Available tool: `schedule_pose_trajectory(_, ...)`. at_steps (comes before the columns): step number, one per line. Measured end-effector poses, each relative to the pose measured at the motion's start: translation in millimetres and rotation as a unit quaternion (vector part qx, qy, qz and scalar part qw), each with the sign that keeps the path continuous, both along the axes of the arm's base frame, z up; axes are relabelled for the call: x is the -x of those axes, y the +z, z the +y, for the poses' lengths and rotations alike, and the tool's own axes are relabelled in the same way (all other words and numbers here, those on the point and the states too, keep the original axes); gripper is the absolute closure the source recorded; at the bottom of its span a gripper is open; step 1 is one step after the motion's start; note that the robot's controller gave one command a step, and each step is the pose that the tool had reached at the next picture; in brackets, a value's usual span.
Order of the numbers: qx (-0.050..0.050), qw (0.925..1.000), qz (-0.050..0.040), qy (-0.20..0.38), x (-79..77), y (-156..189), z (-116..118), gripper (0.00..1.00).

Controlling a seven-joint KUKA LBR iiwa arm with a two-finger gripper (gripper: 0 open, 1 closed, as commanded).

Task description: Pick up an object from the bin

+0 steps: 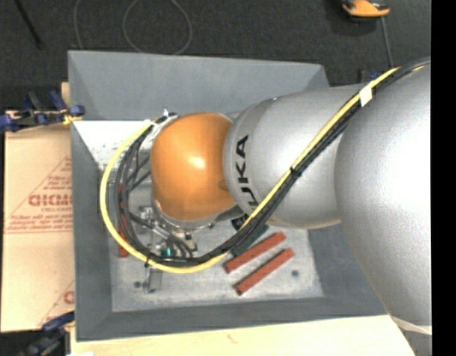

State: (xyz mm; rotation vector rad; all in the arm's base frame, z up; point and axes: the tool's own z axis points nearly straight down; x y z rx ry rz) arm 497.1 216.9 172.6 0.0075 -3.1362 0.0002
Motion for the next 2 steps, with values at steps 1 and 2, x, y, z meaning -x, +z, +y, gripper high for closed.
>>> schedule_pose_trajectory(1, 0.001, 0.9999, -0.0029, 0.011, -59.8, -107, -26, 0.00)
schedule_pose_trajectory(2, 0.001, 0.9998, -0.0066, -0.018, -107.2, -98, -105, 0.00)
